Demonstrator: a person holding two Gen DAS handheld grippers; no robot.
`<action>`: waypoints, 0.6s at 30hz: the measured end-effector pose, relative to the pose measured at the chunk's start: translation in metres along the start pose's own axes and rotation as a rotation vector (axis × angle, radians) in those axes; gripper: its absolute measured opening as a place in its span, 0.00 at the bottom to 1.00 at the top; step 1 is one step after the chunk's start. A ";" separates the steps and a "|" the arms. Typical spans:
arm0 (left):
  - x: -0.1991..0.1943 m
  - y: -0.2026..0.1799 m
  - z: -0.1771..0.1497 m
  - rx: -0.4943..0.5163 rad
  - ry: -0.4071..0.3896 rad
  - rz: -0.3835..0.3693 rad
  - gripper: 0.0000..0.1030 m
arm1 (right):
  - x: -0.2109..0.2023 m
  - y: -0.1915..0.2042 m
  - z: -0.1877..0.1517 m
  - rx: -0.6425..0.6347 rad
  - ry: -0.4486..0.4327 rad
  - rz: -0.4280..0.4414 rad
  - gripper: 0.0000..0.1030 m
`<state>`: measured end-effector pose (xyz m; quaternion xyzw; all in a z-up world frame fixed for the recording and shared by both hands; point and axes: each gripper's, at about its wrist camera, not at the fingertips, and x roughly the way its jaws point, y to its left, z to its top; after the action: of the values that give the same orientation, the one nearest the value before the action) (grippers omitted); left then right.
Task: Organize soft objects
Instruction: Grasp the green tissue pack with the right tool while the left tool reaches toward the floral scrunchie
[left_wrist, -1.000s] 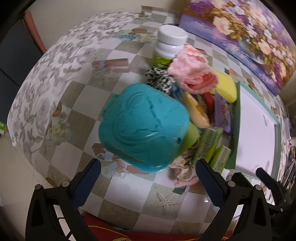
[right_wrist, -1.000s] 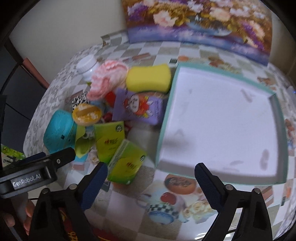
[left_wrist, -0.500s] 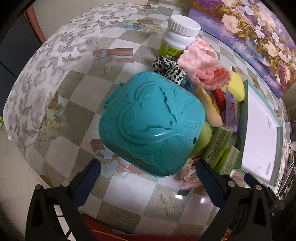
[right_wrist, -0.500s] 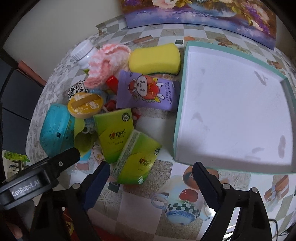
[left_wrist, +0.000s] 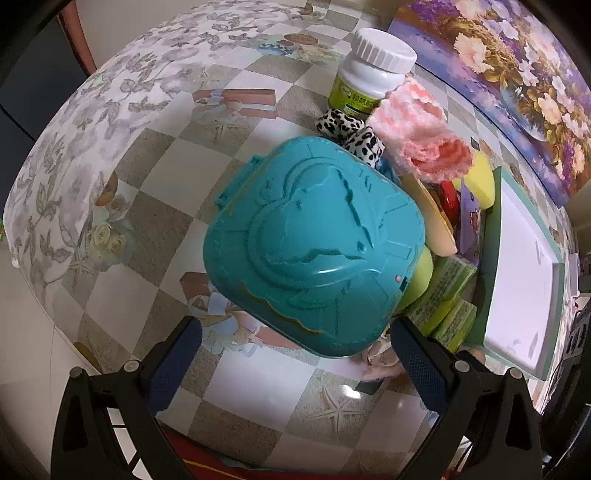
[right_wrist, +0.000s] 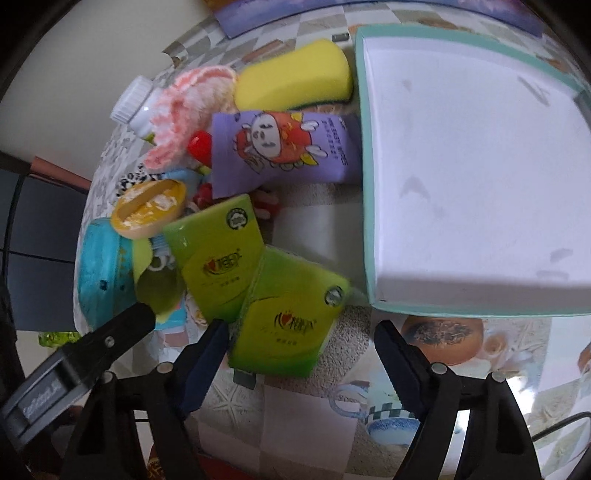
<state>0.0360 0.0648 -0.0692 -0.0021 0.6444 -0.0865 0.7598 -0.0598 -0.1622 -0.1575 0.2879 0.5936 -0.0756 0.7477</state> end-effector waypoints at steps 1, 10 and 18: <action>0.001 -0.001 -0.001 0.003 0.003 0.005 0.99 | 0.001 0.002 0.001 -0.007 -0.004 0.007 0.69; 0.013 -0.011 -0.011 0.013 0.049 0.012 0.99 | -0.002 -0.017 -0.009 0.034 0.013 0.037 0.55; 0.028 -0.029 -0.025 0.021 0.115 -0.013 0.99 | -0.042 -0.016 -0.025 -0.026 -0.030 -0.024 0.51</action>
<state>0.0122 0.0353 -0.0977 0.0065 0.6858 -0.0983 0.7211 -0.1006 -0.1721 -0.1272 0.2701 0.5864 -0.0812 0.7593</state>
